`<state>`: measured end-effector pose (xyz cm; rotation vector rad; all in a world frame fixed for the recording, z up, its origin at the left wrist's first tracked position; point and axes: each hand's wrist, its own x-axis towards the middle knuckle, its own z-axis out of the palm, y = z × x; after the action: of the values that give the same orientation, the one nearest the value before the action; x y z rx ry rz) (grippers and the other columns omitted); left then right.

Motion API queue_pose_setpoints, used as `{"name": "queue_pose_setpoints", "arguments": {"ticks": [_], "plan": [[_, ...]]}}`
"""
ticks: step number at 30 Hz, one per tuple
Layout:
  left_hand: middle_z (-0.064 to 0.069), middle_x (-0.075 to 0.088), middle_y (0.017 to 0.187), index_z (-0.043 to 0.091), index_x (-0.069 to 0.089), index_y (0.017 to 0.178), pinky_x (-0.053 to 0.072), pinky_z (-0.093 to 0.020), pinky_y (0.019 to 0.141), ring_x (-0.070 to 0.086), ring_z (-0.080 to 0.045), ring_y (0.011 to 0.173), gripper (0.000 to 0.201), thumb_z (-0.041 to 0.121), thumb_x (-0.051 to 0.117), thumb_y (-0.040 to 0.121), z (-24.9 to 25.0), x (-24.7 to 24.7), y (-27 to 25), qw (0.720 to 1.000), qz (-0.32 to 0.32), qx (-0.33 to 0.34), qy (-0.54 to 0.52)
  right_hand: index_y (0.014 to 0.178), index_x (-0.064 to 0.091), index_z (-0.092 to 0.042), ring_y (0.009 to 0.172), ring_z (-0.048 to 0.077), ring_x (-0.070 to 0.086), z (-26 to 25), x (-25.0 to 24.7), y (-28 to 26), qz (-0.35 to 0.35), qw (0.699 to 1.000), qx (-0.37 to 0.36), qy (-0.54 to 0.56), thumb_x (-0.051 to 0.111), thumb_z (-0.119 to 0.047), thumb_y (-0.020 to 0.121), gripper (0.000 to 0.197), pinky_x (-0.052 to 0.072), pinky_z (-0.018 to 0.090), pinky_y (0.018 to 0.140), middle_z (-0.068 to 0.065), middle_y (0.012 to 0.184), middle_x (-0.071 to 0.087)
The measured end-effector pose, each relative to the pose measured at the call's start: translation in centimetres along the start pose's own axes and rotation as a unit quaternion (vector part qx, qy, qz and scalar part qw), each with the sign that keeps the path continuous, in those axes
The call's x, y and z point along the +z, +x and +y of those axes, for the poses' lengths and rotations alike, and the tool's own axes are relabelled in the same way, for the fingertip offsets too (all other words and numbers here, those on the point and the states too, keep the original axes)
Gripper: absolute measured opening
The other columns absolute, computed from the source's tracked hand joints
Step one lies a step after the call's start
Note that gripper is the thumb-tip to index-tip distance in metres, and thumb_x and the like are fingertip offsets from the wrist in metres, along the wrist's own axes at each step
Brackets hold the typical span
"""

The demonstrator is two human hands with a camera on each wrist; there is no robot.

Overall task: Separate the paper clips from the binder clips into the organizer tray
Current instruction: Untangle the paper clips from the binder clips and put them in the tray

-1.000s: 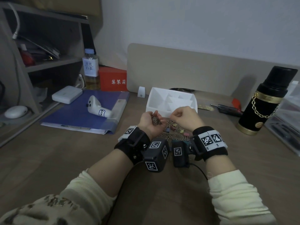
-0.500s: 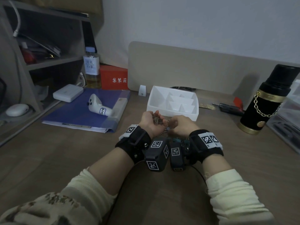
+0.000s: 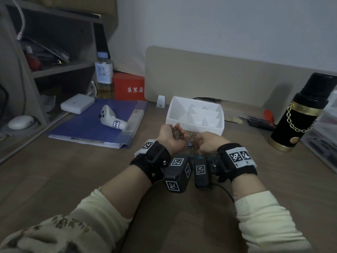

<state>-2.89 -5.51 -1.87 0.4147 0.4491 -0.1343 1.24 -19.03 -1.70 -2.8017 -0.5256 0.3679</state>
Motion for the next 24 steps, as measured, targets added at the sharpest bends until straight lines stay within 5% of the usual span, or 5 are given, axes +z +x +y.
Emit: {"name": "queue_pose_setpoints", "arguments": {"ticks": [7,19,24], "plan": [[0.000,0.040,0.065,0.011,0.048,0.071,0.030,-0.023,0.052,0.035,-0.012,0.055,0.037,0.023,0.027,0.099,0.0,0.1,-0.1,1.000,-0.003,0.000,0.009,0.093,0.070,-0.015,0.084,0.016,0.059,-0.9,0.4,-0.6,0.035,0.999,-0.013,0.036,0.073,-0.017,0.078,0.016,0.045,0.021,0.065,0.001,0.095,0.066],[0.000,0.040,0.065,0.011,0.048,0.071,0.030,-0.023,0.052,0.036,-0.012,0.055,0.039,0.024,0.025,0.100,0.0,0.0,-0.3,1.000,-0.001,-0.001,0.015,0.107,0.068,-0.009,0.093,0.024,0.058,-1.3,0.3,-0.7,0.024,0.996,-0.008,-0.090,0.053,-0.007,0.087,0.026,0.043,0.026,0.069,0.010,0.109,0.065],[0.000,0.041,0.065,0.010,0.049,0.070,0.031,-0.023,0.052,0.036,-0.013,0.056,0.040,0.024,0.026,0.100,0.1,0.0,-0.2,1.000,0.006,-0.001,0.017,0.085,0.064,-0.014,0.092,0.024,0.059,-1.2,-0.2,-0.5,0.051,0.998,-0.012,-0.048,0.053,-0.009,0.086,0.013,0.045,0.027,0.072,0.009,0.103,0.066]]}}
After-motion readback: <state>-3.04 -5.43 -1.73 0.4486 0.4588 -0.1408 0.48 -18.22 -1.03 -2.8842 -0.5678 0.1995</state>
